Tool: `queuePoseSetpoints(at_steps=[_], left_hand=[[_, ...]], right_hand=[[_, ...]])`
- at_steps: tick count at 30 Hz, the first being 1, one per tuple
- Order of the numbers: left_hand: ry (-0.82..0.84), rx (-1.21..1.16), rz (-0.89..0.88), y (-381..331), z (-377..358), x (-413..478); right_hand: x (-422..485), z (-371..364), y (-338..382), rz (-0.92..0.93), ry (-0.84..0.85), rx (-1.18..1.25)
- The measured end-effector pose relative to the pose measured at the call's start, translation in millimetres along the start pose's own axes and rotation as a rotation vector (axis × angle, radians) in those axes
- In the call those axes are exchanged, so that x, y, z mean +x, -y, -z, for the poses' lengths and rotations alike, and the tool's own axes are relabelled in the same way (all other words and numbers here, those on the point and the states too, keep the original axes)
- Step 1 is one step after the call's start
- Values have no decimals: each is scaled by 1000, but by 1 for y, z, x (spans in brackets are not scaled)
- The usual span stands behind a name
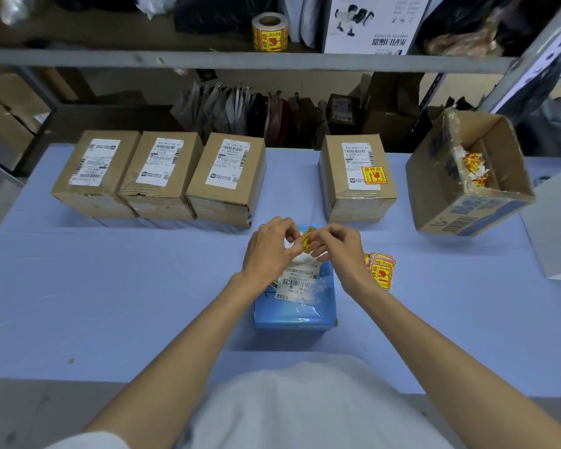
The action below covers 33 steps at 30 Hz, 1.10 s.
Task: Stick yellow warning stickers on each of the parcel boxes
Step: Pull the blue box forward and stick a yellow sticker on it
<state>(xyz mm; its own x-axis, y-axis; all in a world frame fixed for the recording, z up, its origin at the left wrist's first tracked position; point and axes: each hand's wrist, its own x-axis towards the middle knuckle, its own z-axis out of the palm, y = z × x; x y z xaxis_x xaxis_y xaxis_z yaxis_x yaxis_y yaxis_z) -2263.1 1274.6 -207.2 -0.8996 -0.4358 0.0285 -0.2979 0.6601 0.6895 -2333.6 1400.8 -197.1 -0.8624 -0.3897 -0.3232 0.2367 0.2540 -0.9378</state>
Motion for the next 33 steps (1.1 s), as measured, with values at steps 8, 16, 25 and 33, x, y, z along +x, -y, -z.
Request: queuePoseSetpoints(at_steps=[8, 16, 25, 33], left_hand=[[33, -603, 315, 5, 5, -2], [29, -668, 429, 8, -3, -19], [6, -655, 575, 10, -19, -50], [36, -427, 504, 1, -24, -69]], right_hand=[[3, 7, -7, -13, -21, -101], [-11, 5, -12, 21, -63, -74], [-33, 15, -33, -25, -42, -106], [-50, 22, -47, -37, -50, -197]])
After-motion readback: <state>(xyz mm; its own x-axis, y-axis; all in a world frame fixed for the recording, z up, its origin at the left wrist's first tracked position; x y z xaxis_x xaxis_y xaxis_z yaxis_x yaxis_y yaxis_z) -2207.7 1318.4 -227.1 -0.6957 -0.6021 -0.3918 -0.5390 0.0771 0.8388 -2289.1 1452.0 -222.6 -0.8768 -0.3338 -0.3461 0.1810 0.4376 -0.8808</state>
